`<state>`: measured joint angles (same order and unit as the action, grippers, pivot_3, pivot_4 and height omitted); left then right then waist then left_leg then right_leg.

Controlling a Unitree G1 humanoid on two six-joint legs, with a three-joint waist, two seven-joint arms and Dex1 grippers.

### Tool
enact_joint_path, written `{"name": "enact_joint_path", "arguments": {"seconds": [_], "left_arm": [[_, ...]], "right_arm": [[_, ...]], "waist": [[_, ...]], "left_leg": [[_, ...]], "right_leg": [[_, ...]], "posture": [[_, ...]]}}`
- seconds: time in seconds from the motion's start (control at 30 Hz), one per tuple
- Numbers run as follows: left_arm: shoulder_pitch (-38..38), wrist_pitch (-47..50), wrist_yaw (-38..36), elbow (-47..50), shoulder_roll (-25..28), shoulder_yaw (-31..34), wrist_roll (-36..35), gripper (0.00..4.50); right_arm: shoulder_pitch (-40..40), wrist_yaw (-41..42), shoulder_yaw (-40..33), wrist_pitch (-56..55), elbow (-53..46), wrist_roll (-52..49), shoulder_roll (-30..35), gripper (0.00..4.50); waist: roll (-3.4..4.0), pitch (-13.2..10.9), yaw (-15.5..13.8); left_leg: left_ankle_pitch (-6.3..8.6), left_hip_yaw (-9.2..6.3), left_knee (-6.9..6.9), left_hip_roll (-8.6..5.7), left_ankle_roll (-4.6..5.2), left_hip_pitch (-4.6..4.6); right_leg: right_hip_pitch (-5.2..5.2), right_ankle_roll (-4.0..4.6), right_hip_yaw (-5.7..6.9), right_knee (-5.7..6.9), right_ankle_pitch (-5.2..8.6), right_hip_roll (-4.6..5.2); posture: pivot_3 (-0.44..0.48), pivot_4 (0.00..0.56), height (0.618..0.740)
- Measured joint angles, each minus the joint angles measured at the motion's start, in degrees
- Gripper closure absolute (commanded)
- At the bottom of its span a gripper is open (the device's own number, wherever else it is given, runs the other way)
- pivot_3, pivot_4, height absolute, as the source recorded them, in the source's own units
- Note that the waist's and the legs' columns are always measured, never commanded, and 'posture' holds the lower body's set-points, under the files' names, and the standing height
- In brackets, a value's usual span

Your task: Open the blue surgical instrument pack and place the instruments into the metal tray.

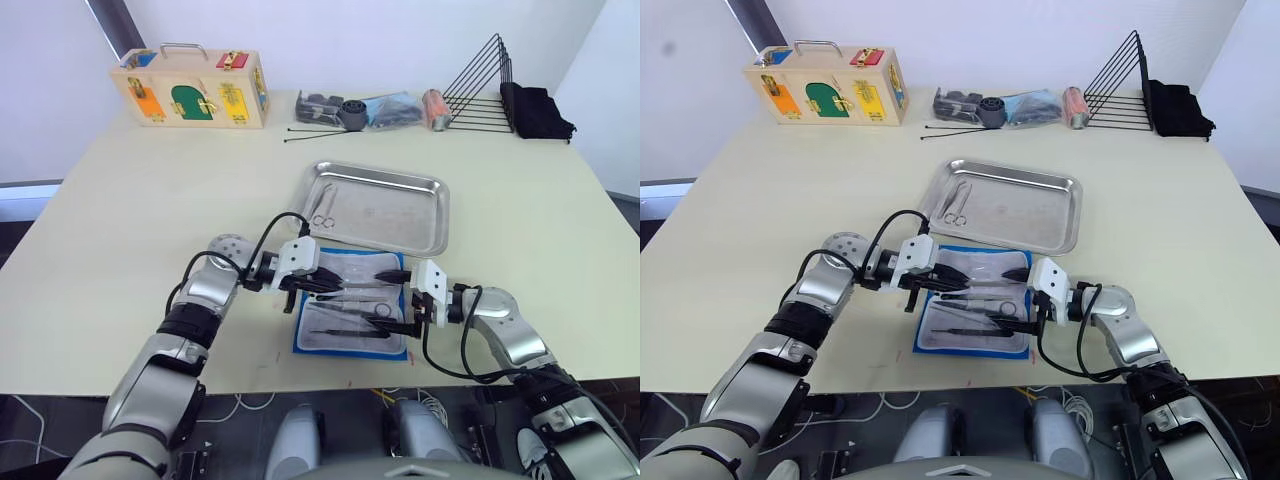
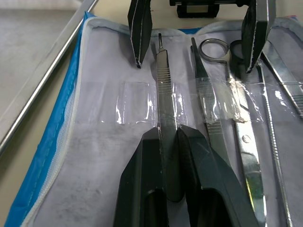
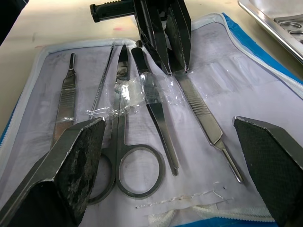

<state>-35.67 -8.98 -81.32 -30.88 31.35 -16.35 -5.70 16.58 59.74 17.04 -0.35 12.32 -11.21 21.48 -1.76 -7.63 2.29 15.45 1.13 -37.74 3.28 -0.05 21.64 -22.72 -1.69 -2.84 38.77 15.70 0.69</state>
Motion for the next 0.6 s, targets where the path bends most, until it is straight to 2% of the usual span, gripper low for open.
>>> {"name": "enact_joint_path", "arguments": {"seconds": [0.2,0.6], "left_arm": [[0.18,1.94,-0.08,1.15,0.27,-0.01,0.03,4.42],[-0.71,14.75,-0.63,10.40,3.02,-1.90,1.54,4.42]], "right_arm": [[0.00,-0.03,0.02,0.02,0.00,0.00,0.01,0.00],[0.00,0.05,0.02,0.05,-0.06,0.00,0.06,0.00]], "waist": [[0.04,0.04,0.01],[0.02,0.03,0.02]], "left_leg": [[0.00,-0.01,0.00,0.00,0.00,0.00],[0.00,-0.02,0.00,0.00,0.00,0.03]], "right_leg": [[0.00,0.00,0.00,0.00,0.00,0.00],[-0.01,0.00,0.01,-0.01,0.00,0.00]], "posture": [[0.000,0.150,0.740],[0.000,0.150,0.740]]}}
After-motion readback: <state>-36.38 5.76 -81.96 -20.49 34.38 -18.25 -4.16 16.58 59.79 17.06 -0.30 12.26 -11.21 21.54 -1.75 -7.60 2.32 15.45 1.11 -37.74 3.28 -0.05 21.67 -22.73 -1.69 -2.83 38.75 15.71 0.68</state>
